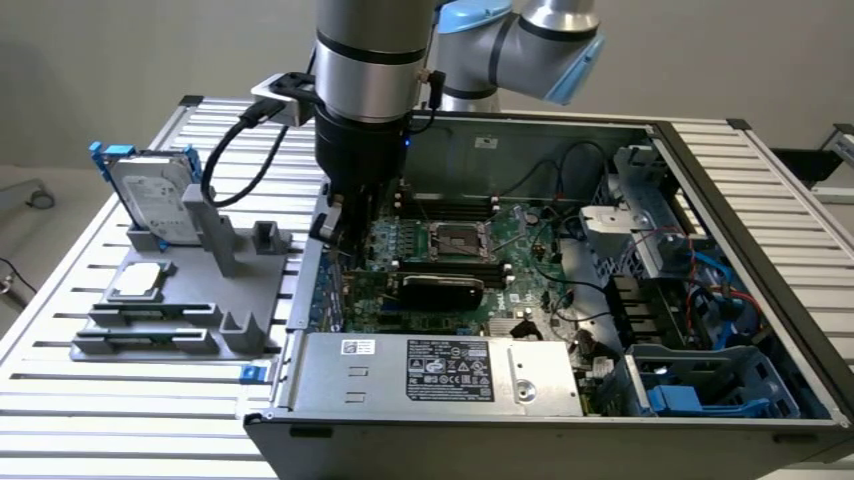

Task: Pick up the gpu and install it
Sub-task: 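Press down on the gpu until it lock into place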

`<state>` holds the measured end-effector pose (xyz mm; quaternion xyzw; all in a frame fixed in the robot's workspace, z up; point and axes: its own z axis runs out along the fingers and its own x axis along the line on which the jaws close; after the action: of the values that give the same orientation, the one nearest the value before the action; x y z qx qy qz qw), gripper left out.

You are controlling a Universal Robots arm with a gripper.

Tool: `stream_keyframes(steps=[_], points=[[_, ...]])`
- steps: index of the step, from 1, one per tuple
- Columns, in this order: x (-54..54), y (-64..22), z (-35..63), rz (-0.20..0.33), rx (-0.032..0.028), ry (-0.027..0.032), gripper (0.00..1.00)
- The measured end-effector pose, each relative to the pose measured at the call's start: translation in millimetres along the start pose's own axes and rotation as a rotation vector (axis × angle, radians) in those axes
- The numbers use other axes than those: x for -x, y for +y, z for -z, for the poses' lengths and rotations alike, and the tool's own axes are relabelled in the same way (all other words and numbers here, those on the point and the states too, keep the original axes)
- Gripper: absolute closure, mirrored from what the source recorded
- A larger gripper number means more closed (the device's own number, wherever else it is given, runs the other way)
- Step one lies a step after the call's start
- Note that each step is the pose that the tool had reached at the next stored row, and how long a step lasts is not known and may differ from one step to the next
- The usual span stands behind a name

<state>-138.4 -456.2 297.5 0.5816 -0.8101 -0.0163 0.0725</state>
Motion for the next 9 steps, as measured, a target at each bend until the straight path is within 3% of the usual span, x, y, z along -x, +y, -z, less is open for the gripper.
stream_keyframes(steps=[9], points=[[0.0, 0.3, 1.9, 0.058, -0.0057, 0.0064, 0.89]])
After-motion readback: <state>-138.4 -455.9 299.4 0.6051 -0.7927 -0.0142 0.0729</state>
